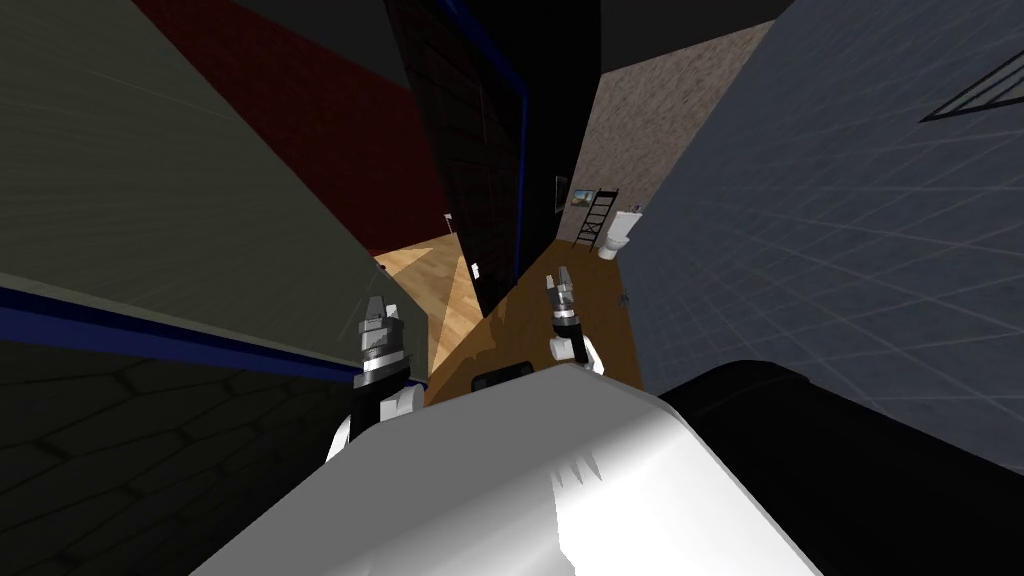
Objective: Push the door open
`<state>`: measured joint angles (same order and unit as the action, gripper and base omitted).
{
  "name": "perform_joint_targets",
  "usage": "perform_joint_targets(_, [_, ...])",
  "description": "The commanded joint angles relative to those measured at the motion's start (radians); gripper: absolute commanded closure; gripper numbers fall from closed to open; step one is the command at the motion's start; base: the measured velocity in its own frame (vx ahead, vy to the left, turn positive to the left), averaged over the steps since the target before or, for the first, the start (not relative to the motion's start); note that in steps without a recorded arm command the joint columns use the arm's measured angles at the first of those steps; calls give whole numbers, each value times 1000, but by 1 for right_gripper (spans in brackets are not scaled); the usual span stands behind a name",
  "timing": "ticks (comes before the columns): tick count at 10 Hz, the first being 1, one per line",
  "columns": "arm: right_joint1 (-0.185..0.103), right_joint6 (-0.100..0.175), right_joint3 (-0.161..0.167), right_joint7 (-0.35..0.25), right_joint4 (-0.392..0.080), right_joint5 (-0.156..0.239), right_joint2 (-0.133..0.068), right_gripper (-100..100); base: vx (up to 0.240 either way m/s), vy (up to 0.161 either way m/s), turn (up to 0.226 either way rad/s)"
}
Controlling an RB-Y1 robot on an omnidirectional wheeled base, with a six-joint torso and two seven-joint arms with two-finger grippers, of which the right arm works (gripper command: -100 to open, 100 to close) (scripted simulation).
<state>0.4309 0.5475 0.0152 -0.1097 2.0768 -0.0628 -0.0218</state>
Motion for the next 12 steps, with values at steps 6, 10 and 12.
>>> perform_joint_targets(6, [-59, 28, 25, 0, -158, -3, -28, -100, 96, -24, 79])
perform_joint_targets(10, [-100, 45, 44, 1, -265, -6, -40, -100, 95, -34, 88])
perform_joint_targets(12, [-121, 54, 54, 2, -321, -8, -45, -100, 91, -28, 89])
